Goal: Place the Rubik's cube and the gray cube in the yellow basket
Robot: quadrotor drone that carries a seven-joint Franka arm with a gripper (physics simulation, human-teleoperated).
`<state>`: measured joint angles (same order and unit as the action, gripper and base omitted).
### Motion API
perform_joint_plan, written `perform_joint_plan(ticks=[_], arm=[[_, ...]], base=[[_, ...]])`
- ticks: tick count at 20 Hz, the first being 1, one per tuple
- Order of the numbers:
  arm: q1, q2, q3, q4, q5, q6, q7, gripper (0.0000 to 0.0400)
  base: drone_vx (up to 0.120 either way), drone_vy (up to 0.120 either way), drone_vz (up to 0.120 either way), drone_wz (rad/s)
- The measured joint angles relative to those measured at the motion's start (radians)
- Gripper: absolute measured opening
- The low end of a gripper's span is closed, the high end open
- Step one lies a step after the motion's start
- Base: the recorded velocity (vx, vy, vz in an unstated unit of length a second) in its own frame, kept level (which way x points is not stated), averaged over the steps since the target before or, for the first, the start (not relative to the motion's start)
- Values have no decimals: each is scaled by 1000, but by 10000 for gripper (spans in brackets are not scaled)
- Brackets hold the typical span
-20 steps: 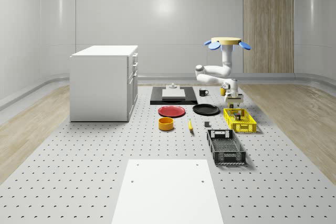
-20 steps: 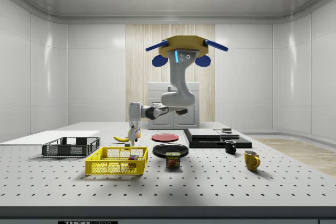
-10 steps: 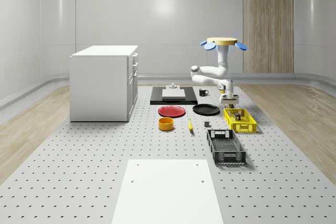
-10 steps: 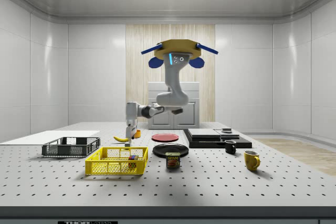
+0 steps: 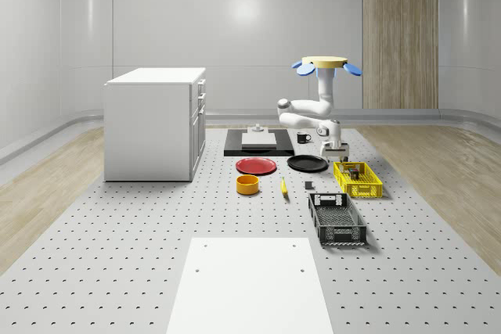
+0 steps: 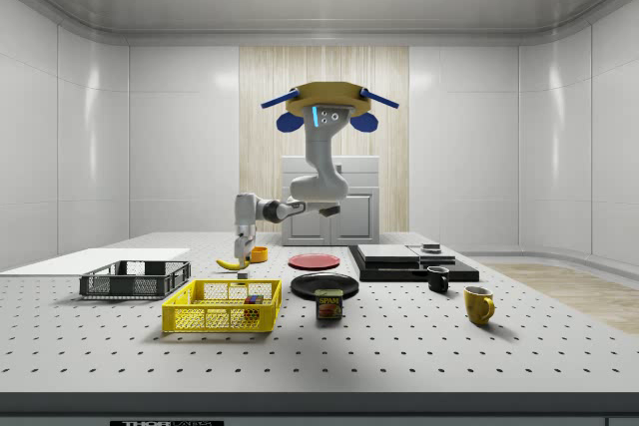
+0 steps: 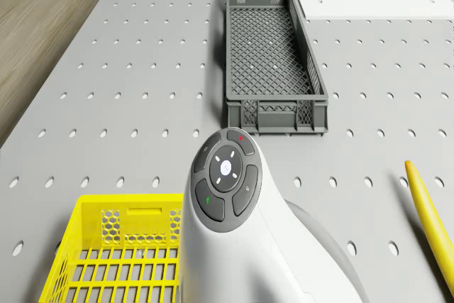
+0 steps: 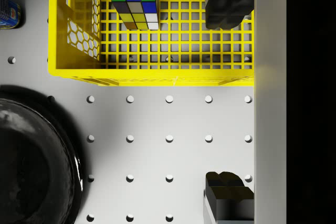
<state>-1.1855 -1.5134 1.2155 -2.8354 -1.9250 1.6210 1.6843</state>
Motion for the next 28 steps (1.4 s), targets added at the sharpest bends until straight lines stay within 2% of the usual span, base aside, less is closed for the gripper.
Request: perform_joint_plan(ticks=[7,16,28], arm=[[0,1,0,0,0,-1,0,400],[1,2,0,0,-1,-2,-1,400],[1,4,-1,0,-2,-3,-1,400]], base=[[114,-120,0,0],[0,-120,0,0],[0,-120,-97,0]])
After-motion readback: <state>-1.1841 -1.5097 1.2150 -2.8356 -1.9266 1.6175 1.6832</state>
